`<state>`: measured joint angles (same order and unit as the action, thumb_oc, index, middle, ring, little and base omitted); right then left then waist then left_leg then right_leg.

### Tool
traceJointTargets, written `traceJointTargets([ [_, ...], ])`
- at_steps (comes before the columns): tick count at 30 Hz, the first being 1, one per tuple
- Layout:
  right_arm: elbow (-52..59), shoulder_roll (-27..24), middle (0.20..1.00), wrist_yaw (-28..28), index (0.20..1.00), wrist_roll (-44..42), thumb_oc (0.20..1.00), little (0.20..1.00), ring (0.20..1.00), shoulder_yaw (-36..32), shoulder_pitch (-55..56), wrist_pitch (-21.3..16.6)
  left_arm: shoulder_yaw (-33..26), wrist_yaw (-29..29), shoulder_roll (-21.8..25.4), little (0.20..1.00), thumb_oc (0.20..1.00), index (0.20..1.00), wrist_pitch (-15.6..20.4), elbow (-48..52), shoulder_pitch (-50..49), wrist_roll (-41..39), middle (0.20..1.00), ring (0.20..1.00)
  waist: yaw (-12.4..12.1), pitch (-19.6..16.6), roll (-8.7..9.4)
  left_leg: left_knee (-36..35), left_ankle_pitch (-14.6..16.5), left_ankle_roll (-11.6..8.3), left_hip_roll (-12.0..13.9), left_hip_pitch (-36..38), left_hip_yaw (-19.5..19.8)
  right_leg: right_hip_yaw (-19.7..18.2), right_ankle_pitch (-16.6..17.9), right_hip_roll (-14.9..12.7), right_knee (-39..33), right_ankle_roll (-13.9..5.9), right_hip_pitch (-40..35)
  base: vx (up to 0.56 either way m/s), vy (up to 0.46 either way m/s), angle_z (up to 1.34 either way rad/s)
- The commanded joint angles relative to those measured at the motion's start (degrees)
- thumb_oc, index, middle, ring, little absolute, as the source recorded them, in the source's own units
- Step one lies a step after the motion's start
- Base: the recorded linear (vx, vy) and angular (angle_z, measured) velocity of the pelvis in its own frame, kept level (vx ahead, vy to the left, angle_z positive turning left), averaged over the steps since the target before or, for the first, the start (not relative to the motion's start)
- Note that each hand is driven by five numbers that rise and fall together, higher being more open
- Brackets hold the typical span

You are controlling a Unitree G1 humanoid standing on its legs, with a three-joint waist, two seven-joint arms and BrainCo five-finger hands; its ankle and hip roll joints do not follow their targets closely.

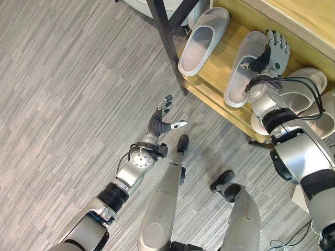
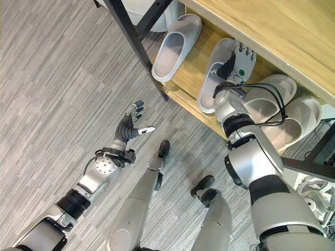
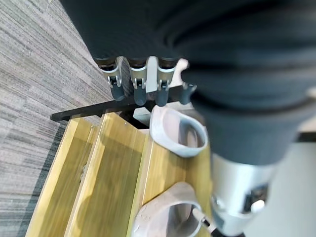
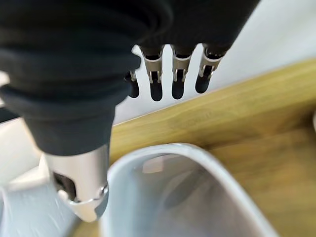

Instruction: Arrange the slippers neatly on the shoe rack.

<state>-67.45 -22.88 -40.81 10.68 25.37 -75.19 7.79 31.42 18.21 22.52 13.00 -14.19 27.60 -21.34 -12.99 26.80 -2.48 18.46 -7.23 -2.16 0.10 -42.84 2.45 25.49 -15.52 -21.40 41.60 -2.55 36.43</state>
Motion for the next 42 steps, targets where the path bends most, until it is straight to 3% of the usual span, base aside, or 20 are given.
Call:
traceJointTargets([
  [1,3.7,-0.7,1.000,-4.4,1.000,-7.9,1.000,1.000,1.000,-2.0,0.0,-4.8,-1.0,1.4,-1.6,1.000,1.000,1.000,1.4,1.6,1.0,1.4,1.000,1.000,0.1,-0.7,-0.26,4.2,14.7,1.21,0.4,4.8,-2.2,-3.9,2.7,1.4,-8.3,-7.26,-5.9,0.00,-0.005,-0.05],
  [5,5.3,3.0,1.000,-3.9,1.000,-17.0,1.000,1.000,1.000,-6.9,3.5,-7.8,-1.1,2.1,-1.6,1.000,1.000,1.000,0.9,0.9,0.8,2.1,1.000,1.000,0.9,-0.4,0.00,3.2,14.6,1.23,0.4,5.8,-2.4,-4.4,2.9,1.6,-9.0,-7.21,-6.4,-0.01,-0.014,-0.08],
  [8,-1.2,5.8,1.000,3.8,1.000,-34.3,1.000,1.000,1.000,-10.4,2.8,-10.7,-0.4,1.0,-0.7,1.000,1.000,1.000,-0.3,0.7,1.5,2.5,1.000,1.000,0.7,0.0,-0.14,3.1,14.6,1.09,0.5,6.2,-2.4,-4.3,3.0,1.7,-9.3,-7.20,-6.8,-0.02,-0.030,-0.17],
  [13,-3.5,8.8,1.000,10.5,1.000,-42.8,1.000,1.000,1.000,-9.6,2.3,-11.6,0.0,-0.2,-0.6,1.000,1.000,1.000,-1.6,0.3,1.8,2.7,1.000,1.000,0.1,0.3,-0.29,2.8,14.4,1.00,0.3,6.3,-2.3,-3.8,2.8,1.7,-8.9,-7.16,-6.9,0.00,-0.023,0.02],
  [22,-1.8,13.1,1.000,14.6,1.000,-53.6,1.000,1.000,1.000,-9.5,-0.6,-14.5,0.2,-1.4,-0.6,1.000,1.000,1.000,-2.9,-0.1,1.9,2.5,1.000,1.000,-0.9,-0.1,-0.52,2.0,14.2,0.90,0.1,6.9,-1.9,-3.1,2.7,1.7,-9.0,-7.14,-7.5,0.01,-0.012,0.03],
  [26,-2.6,10.5,1.000,16.3,1.000,-53.8,1.000,1.000,1.000,-8.2,-5.2,-13.7,0.5,-2.3,0.0,1.000,1.000,1.000,-2.7,0.0,1.9,2.3,1.000,1.000,-1.5,-0.4,-0.65,1.6,14.0,0.78,-0.1,6.9,-1.6,-2.4,2.7,1.5,-9.0,-7.30,-7.9,0.01,-0.019,0.05],
  [30,-4.8,2.7,1.000,16.7,1.000,-54.4,1.000,1.000,1.000,-8.2,-8.9,-14.0,1.1,-4.1,1.4,1.000,1.000,1.000,-2.5,1.1,0.8,2.0,1.000,1.000,-2.3,-0.3,-1.09,1.2,13.7,0.65,-0.4,7.0,-1.4,-2.1,2.7,1.3,-8.9,-7.57,-8.1,0.00,-0.020,0.10],
  [34,-2.6,-3.1,1.000,18.8,1.000,-55.4,1.000,1.000,1.000,-8.2,-5.7,-15.2,0.2,-5.9,3.0,1.000,1.000,1.000,-2.6,0.2,-2.6,3.1,1.000,1.000,-2.4,0.2,-1.43,1.3,13.7,0.62,-0.1,7.9,-2.0,-2.6,2.9,1.3,-8.9,-7.60,-8.4,-0.02,-0.003,-0.01],
  [38,2.2,-3.0,1.000,21.0,1.000,-50.6,1.000,1.000,1.000,-5.9,1.2,-14.4,-1.4,-6.8,3.4,1.000,1.000,1.000,-2.5,-1.0,-4.2,3.9,1.000,1.000,-1.1,0.4,-0.69,0.4,13.3,0.33,0.7,9.7,-2.8,-3.5,3.4,1.9,-10.4,-7.27,-9.5,-0.04,-0.011,-0.07],
  [41,10.7,-1.7,1.000,21.0,1.000,-42.4,1.000,1.000,1.000,-3.8,8.0,-14.1,-2.8,-6.8,3.2,1.000,1.000,1.000,-2.2,-1.4,-5.5,4.3,1.000,1.000,0.2,0.2,0.30,-1.0,12.6,0.05,1.4,11.7,-3.4,-3.7,4.3,2.6,-12.6,-7.13,-11.0,-0.05,-0.058,-0.10],
  [42,17.4,-1.1,1.000,21.1,1.000,-35.8,1.000,1.000,1.000,-2.5,13.3,-14.5,-4.1,-6.8,2.8,1.000,1.000,1.000,-1.9,-2.2,-6.3,4.2,1.000,1.000,1.2,-0.3,1.13,-2.5,12.0,-0.29,2.0,13.7,-3.7,-4.0,5.1,3.3,-14.9,-7.07,-12.9,-0.03,-0.105,-0.23],
])
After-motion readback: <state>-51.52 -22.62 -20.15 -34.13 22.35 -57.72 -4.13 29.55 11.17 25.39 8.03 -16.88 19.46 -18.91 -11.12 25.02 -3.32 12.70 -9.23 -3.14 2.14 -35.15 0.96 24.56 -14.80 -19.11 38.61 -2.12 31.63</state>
